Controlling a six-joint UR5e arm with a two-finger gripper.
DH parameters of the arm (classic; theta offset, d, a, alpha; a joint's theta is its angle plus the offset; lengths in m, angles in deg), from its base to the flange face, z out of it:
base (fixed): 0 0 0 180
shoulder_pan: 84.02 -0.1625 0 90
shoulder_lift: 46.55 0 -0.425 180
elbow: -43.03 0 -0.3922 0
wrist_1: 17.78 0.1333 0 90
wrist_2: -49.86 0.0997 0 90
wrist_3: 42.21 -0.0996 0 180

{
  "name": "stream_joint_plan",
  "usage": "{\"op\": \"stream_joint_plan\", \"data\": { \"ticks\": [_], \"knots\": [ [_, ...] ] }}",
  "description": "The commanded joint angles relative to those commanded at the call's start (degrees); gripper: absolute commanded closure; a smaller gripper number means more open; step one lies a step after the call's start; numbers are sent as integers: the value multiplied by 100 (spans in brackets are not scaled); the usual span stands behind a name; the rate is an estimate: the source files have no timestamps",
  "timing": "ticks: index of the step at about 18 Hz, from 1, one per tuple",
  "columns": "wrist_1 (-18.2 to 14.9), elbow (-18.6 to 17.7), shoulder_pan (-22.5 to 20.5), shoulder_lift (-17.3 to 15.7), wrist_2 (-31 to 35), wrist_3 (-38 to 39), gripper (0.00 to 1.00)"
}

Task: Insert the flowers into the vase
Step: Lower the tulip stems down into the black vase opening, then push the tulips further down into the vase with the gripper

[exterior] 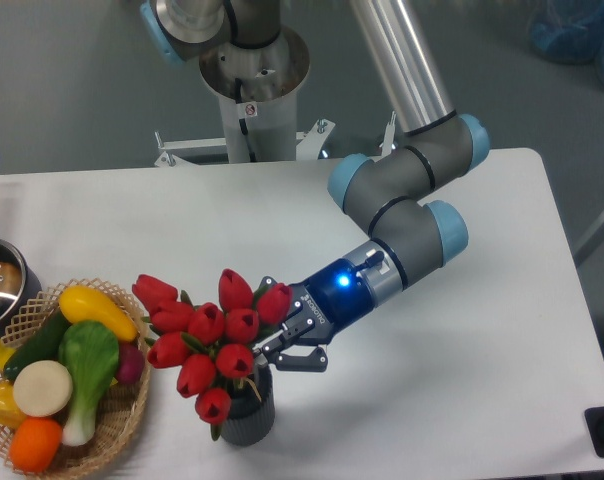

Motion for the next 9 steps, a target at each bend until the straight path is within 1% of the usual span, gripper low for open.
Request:
{"op": "stream_joint_plan", "data": {
  "ticks": [6, 9],
  "knots": [
    [0, -88, 0, 62, 53, -141, 89],
    [0, -158, 0, 106, 62, -360, 88]
  ]
}}
